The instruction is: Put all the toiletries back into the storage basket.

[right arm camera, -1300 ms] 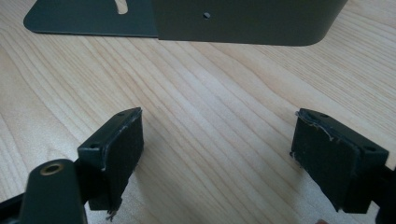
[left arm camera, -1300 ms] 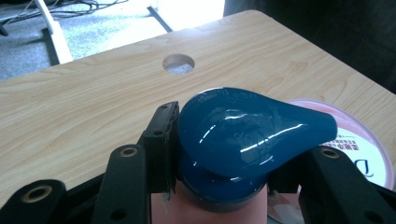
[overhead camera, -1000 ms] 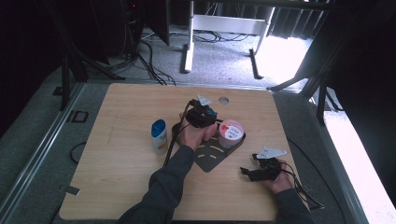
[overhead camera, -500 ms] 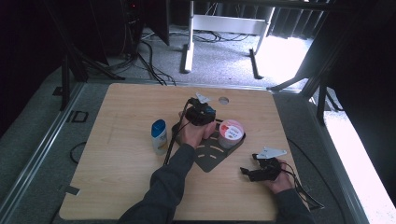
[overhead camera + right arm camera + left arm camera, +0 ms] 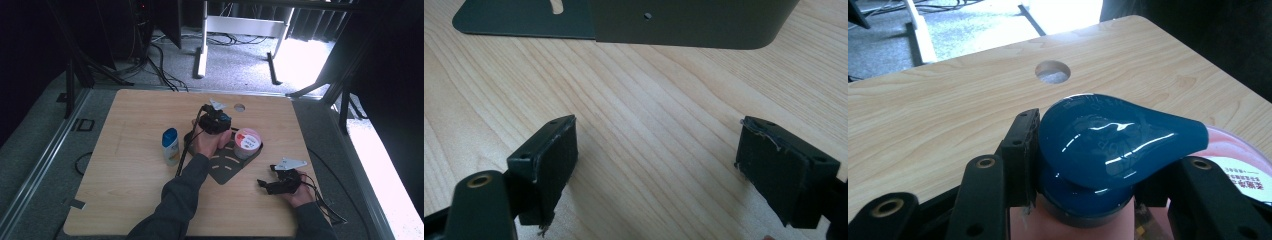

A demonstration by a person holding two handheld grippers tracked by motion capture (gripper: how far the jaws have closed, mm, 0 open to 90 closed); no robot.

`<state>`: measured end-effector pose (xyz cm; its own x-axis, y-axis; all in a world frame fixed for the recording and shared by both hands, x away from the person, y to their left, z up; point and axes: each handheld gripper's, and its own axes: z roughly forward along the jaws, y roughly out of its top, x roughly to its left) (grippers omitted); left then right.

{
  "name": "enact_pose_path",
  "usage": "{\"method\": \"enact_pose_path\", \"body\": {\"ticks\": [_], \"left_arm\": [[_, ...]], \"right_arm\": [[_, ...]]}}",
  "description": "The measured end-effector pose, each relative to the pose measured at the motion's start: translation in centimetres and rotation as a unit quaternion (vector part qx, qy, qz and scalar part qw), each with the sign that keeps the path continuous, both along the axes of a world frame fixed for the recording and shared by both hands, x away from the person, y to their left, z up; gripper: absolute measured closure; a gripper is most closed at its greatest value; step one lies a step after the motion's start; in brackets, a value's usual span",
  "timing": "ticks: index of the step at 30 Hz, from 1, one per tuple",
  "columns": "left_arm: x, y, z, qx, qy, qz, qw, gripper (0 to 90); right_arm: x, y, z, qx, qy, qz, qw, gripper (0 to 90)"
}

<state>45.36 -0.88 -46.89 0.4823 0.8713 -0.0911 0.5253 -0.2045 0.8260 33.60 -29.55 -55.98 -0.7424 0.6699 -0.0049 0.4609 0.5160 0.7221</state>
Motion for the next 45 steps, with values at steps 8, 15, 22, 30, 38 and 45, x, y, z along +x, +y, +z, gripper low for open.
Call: {"method": "enact_pose_path", "body": {"ticks": [8,15,22,30,38,45], "left_arm": [[0.0,-0.7,0.0,0.002,-0.001,-0.006,1.0,52.7],[0.0,-1.2,0.0,0.0,0.0,-0.011,0.9999,52.7],[0.0,-1.2,-0.1,-0.001,-0.002,-0.01,0.9999,52.7],[-0.2,-1.4,-0.1,0.008,-0.006,-0.013,0.9999,52.5],[-0.5,-1.4,-0.2,0.006,-0.009,-0.011,0.9999,51.9],[-0.8,-1.4,-0.2,0.001,-0.008,-0.013,0.9999,45.5]], "right_arm": [[0.0,0.0,0.0,0.0,0.0,0.0,1.0,16.6],[0.0,0.0,0.0,0.0,0.0,0.0,1.0,16.6],[0.0,0.0,0.0,0.0,0.0,0.0,1.0,16.6],[0.0,0.0,0.0,0.0,0.0,0.001,1.0,16.6],[0.0,0.0,0.0,0.0,0.0,0.001,1.0,16.6],[0.0,0.0,0.0,0.0,0.0,0.002,1.0,16.6]]}}
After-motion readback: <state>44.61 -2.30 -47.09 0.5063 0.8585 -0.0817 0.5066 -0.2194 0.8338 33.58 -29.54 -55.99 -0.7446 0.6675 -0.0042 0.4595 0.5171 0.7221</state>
